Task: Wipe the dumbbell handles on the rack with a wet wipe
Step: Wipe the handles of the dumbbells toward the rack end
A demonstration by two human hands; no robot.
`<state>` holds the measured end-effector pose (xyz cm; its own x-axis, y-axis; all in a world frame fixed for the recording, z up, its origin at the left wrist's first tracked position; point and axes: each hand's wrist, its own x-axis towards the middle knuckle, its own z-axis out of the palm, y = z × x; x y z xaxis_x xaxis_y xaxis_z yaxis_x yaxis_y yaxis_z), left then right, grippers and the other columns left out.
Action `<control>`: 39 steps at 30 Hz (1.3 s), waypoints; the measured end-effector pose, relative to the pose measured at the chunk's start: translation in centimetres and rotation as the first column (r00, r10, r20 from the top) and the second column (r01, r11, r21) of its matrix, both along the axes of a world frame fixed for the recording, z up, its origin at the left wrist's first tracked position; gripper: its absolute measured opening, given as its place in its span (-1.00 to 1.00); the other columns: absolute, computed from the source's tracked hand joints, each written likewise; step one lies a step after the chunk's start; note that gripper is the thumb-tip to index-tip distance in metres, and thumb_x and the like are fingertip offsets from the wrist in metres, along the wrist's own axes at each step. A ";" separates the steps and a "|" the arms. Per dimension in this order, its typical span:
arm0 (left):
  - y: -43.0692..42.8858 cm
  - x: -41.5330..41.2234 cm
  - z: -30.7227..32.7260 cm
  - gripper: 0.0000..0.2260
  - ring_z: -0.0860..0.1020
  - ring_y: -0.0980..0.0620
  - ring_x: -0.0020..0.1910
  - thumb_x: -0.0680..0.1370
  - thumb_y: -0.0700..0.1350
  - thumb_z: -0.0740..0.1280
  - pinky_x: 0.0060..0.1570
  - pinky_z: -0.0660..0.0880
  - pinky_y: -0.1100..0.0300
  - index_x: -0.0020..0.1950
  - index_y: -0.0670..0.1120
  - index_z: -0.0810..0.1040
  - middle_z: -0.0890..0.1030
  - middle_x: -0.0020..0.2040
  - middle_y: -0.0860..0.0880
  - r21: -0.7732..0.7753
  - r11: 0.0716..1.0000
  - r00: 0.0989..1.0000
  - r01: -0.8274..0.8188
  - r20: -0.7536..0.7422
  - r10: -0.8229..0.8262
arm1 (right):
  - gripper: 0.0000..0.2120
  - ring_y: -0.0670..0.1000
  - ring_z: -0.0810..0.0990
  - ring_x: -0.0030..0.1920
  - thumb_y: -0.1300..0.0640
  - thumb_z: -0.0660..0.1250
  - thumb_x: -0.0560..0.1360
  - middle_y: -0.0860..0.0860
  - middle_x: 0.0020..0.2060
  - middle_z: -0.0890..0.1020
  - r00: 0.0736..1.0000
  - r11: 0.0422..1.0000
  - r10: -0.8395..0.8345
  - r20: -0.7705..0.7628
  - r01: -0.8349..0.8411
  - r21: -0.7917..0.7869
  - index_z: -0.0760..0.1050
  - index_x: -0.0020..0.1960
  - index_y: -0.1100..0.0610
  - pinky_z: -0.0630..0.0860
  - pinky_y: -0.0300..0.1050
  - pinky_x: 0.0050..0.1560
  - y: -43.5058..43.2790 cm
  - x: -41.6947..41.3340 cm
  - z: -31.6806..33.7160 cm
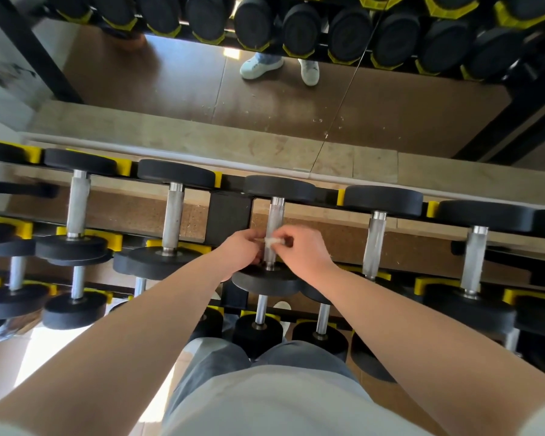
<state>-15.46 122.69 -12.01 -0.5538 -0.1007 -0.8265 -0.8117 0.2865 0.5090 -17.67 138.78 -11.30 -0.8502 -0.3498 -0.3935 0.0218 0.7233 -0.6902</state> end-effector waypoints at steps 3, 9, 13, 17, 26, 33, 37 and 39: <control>0.0 0.0 0.1 -0.59 0.64 -0.11 0.16 0.68 -0.25 0.20 0.24 0.59 -0.05 0.50 0.06 0.46 0.67 0.11 -0.10 -0.010 1.000 0.999 0.026 0.019 -0.025 | -0.79 -0.13 0.60 0.03 0.06 0.49 0.53 -0.14 0.01 0.63 0.833 0.821 -0.531 0.157 0.551 -0.151 0.58 0.14 -0.02 0.52 -0.21 0.07 -2.0 -1.8 0.7; 0.3 0.1 0.4 -0.58 0.64 -0.08 0.12 0.68 -0.23 0.19 0.23 0.59 -0.02 0.52 0.07 0.43 0.65 0.08 -0.05 -0.014 0.999 0.999 0.047 -0.005 -0.047 | -0.85 0.01 0.70 -0.05 0.07 0.54 0.49 -0.06 -0.08 0.70 0.652 0.639 -0.667 0.361 0.749 -0.174 0.57 -0.08 -0.07 0.64 -0.05 0.05 -3.8 -2.8 0.9; 0.2 0.2 0.2 -0.58 0.65 -0.13 0.13 0.66 -0.27 0.20 0.21 0.60 -0.04 0.48 0.05 0.47 0.67 0.07 -0.10 -0.021 0.999 0.999 0.042 -0.010 -0.043 | -0.86 -0.14 0.59 -0.10 0.12 0.50 0.52 -0.12 -0.15 0.61 0.902 0.914 -0.389 0.190 0.403 -0.040 0.55 -0.13 -0.03 0.56 -0.22 -0.06 -2.6 -0.8 1.0; -0.1 0.2 0.3 -0.59 0.66 -0.11 0.11 0.66 -0.29 0.20 0.20 0.61 -0.04 0.44 0.04 0.51 0.66 0.09 -0.08 0.008 1.000 1.000 0.023 0.002 -0.023 | -0.89 -0.16 0.57 -0.11 0.16 0.48 0.53 -0.10 -0.15 0.61 0.973 0.997 -0.074 0.219 0.064 0.050 0.57 -0.12 0.02 0.55 -0.21 -0.02 -1.4 1.8 1.1; -0.1 0.2 0.3 -0.55 0.64 -0.08 0.13 0.66 -0.29 0.19 0.22 0.59 0.04 0.51 0.04 0.44 0.66 0.15 -0.07 0.015 0.999 0.999 0.052 0.013 -0.052 | -0.86 0.01 0.65 0.10 0.13 0.39 0.60 -0.08 0.06 0.67 0.636 0.630 -0.692 0.341 0.763 -0.146 0.62 0.12 -0.06 0.62 0.10 0.22 -3.1 -3.1 -1.0; 0.0 -0.2 0.5 -0.55 0.62 -0.09 0.18 0.66 -0.26 0.22 0.19 0.60 0.01 0.53 0.04 0.40 0.62 0.06 0.05 0.032 0.999 0.999 0.035 -0.009 -0.034 | -0.80 0.06 0.63 -0.08 0.29 0.27 0.60 0.12 -0.07 0.67 0.747 0.973 -0.215 0.629 0.220 0.071 0.64 0.09 0.12 0.61 -0.05 -0.02 -0.2 -1.8 -1.6; 0.0 -0.3 0.8 -0.55 0.60 -0.02 0.17 0.67 -0.27 0.20 0.07 0.60 0.11 0.53 0.05 0.40 0.62 0.17 0.03 0.059 0.997 0.998 0.058 -0.003 -0.057 | -0.80 0.09 0.66 0.03 0.40 0.27 0.55 0.17 0.03 0.67 0.624 0.959 -0.227 0.747 0.278 0.059 0.59 0.05 0.17 0.65 0.07 0.20 -0.6 -2.9 -1.3; -0.1 -0.3 0.9 -0.54 0.58 0.04 0.14 0.67 -0.28 0.20 -0.09 0.51 0.26 0.54 0.05 0.39 0.61 0.26 -0.01 0.071 0.996 0.998 0.058 -0.010 -0.058 | -0.74 0.13 0.66 0.10 0.45 0.22 0.57 0.19 0.12 0.63 0.529 0.848 -0.309 0.791 0.530 -0.024 0.54 0.10 0.17 0.67 0.03 0.11 -1.2 -4.1 -1.4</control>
<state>-15.80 122.62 -11.14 -0.5638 -0.0092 -0.8258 -0.7905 0.2957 0.5364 -21.76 137.63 -12.66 -0.3739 -0.2041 -0.9047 0.8526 0.3083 -0.4219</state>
